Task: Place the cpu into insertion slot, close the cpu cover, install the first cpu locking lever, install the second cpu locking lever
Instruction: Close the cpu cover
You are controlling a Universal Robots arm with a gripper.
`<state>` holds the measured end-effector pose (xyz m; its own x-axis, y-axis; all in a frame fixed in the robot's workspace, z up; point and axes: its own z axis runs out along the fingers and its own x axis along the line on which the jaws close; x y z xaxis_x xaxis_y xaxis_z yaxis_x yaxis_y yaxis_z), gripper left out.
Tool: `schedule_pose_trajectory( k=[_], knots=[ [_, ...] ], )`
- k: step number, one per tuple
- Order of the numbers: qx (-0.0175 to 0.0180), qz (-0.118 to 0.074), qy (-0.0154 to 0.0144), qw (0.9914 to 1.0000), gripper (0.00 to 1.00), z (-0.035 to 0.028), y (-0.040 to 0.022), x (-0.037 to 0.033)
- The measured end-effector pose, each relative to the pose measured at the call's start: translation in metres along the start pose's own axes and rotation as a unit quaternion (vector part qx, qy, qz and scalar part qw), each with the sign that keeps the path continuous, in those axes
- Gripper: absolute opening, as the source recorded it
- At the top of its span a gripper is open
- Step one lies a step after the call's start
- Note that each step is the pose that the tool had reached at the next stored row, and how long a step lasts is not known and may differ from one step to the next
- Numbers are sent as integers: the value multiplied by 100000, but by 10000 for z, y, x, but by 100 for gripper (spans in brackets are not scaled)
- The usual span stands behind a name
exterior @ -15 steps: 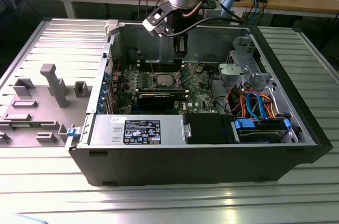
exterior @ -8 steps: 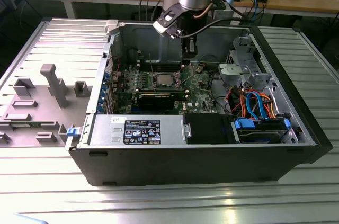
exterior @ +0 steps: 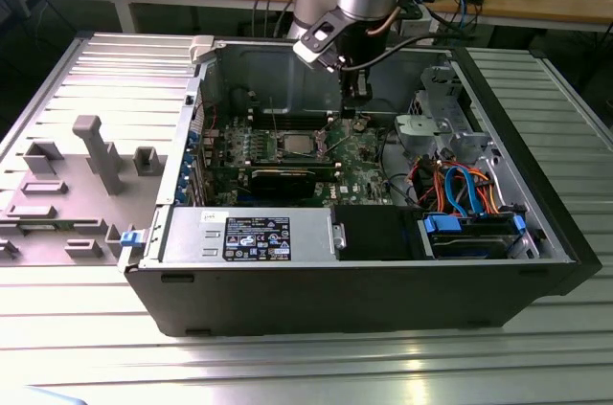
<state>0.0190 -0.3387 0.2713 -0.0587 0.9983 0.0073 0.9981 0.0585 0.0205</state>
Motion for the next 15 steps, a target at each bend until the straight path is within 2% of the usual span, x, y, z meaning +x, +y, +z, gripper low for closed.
schedule_pose_trajectory(
  k=[4, 5, 6, 15],
  knots=[
    [3, -13, -22, 100000, 11, 4, 64, -4],
    [95, -139, -43, 100000, 11, 42, 233, -1],
    [177, -154, -44, 100000, 11, 190, 247, 5],
    [178, -162, -45, 100000, 11, 196, 244, 5]
  ],
)
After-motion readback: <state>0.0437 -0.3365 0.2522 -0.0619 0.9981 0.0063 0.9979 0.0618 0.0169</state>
